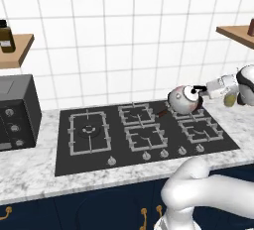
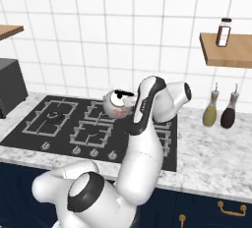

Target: Pick the kettle from the counter and place it on a stove burner. Then turn the burner on.

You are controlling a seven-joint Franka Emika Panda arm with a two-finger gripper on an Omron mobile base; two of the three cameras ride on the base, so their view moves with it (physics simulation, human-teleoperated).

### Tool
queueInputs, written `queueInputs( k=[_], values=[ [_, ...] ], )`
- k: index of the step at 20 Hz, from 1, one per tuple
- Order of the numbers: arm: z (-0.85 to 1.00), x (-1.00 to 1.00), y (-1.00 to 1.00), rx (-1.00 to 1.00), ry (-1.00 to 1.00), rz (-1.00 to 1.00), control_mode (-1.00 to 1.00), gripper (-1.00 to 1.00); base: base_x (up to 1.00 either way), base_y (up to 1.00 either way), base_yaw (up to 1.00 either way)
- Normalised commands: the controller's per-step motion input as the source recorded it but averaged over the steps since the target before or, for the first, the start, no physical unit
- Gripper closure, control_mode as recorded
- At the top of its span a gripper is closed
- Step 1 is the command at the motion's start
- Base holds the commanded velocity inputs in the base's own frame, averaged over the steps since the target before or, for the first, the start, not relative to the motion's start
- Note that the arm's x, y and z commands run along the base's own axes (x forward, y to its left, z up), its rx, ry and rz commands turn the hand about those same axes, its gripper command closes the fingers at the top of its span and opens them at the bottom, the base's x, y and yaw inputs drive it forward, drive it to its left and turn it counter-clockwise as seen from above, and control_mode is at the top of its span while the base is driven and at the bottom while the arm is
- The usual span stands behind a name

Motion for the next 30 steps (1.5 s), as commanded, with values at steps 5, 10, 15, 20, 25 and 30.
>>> queueInputs(
  k=[5,10,15,20,25,30],
  values=[
    [0.0,-0.01,1.0,-0.12,0.0,0.04,-1.0,1.0,0.0,0.0,0.0],
    [0.0,0.0,1.0,-0.09,0.01,0.05,-1.0,1.0,0.0,0.0,0.0],
    [-0.07,0.0,1.0,-0.07,0.09,0.04,-1.0,1.0,0.0,0.0,0.0],
    [-0.2,0.19,1.0,-0.01,0.24,0.0,-1.0,1.0,0.0,0.0,0.0],
    [-0.22,0.49,1.0,0.03,0.28,0.0,-1.0,1.0,0.0,0.0,0.0],
    [-0.12,0.08,0.22,0.07,0.03,-0.03,-1.0,1.0,0.0,0.0,0.0]
  ],
)
